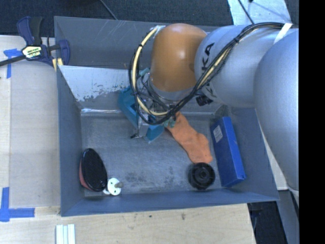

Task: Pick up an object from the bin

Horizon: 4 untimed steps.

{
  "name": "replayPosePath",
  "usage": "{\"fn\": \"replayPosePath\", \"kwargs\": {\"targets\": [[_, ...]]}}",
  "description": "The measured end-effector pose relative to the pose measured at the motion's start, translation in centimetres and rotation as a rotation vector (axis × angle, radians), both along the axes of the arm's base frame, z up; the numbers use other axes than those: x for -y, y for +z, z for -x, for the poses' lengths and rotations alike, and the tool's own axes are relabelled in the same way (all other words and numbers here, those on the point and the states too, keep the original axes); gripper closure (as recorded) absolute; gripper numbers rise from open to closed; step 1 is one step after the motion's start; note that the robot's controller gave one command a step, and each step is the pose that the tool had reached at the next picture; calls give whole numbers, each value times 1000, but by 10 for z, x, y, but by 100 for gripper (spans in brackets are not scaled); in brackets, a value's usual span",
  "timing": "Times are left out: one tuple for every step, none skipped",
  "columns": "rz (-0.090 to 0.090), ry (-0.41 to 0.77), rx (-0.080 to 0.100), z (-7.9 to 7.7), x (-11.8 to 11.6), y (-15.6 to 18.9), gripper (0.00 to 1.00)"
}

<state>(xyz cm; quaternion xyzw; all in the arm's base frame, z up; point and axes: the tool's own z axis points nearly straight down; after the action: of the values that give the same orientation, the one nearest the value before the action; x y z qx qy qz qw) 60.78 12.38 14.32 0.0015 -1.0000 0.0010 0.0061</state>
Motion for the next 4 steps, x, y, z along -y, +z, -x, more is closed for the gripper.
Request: {"fn": "replayPosePath", "kwargs": {"targets": [[-1, -2, 7, -1, 0, 5, 0], [-3, 174, 13, 19, 10, -25, 0], [-14, 382, 5, 16, 26, -66, 100], [-14, 381, 5, 16, 26, -66, 100]]}}
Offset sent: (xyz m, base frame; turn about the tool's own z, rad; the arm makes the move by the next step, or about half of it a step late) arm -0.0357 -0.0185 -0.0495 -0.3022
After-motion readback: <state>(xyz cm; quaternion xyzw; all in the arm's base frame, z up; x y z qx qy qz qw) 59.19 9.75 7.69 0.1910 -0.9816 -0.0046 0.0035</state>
